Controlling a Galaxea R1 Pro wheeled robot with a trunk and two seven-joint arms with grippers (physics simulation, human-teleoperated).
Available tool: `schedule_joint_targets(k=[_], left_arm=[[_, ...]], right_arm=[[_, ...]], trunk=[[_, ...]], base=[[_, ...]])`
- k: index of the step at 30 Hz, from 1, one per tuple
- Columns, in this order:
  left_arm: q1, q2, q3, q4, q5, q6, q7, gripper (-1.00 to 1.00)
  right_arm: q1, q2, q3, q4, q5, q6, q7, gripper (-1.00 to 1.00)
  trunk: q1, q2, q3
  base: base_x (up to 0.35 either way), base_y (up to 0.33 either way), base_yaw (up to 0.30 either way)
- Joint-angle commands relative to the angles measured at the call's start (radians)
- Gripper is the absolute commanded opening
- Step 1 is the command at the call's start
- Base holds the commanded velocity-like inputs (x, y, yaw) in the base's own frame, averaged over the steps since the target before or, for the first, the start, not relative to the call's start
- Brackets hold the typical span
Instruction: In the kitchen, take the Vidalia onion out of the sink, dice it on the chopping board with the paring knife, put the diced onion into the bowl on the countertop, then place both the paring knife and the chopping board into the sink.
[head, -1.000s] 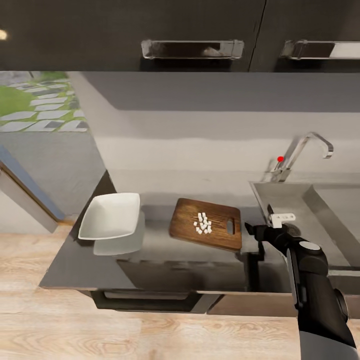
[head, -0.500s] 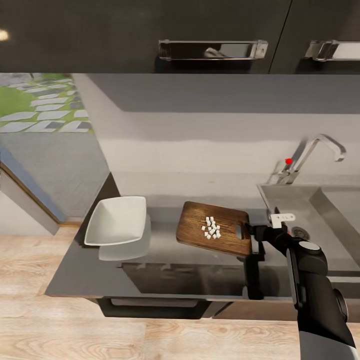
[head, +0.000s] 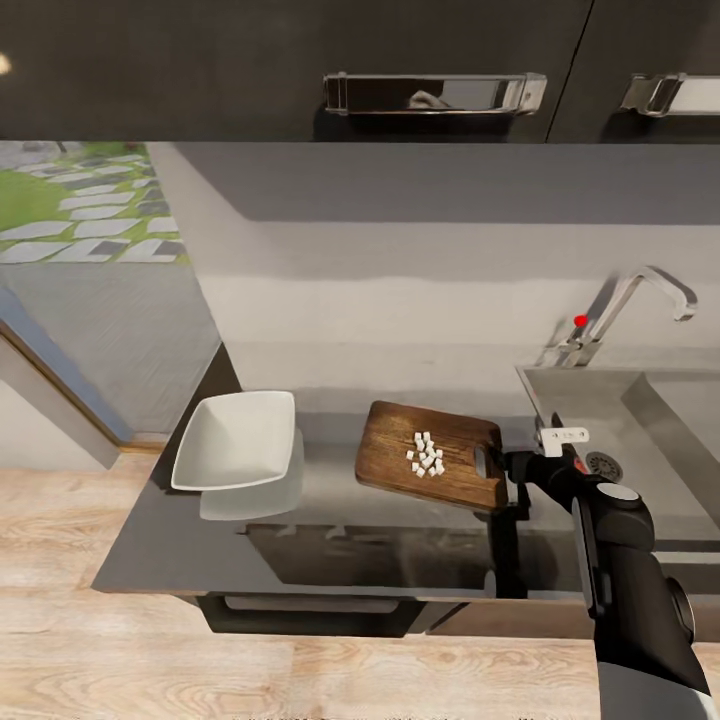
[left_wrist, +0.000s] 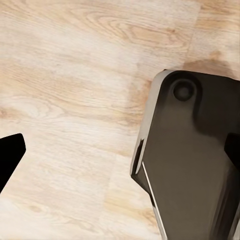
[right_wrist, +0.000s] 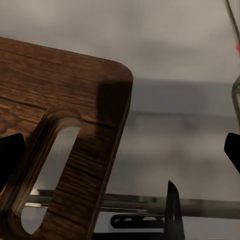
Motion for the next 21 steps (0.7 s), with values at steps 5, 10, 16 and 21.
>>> schedule_joint_targets(k=[5, 10, 16, 21], left_arm=[[0.001, -0.001, -0.002, 0.002, 0.003, 0.0, 0.002, 1.0], [0.001, -0.001, -0.002, 0.005, 0.002, 0.001, 0.002, 1.0], [0.001, -0.001, -0.002, 0.006, 0.002, 0.0, 0.002, 1.0], [0.001, -0.001, -0.003, 0.006, 0.002, -0.001, 0.002, 1.0]], right_arm=[[-0.001, 0.001, -0.002, 0.003, 0.01, 0.003, 0.009, 1.0], [-0.001, 0.001, -0.002, 0.005, 0.01, 0.003, 0.007, 1.0], [-0.001, 0.001, -0.002, 0.006, 0.01, 0.003, 0.007, 1.0], [-0.001, 0.001, -0.002, 0.006, 0.01, 0.003, 0.007, 1.0]], trunk=[[0.0, -0.002, -0.01], [0.0, -0.002, -0.018], [0.0, -0.002, -0.027], [0.0, -0.002, -0.036]], base=[[0.059, 0.044, 0.0], [0.041, 0.023, 0.0], [0.003, 0.002, 0.0], [0.0, 0.0, 0.0]])
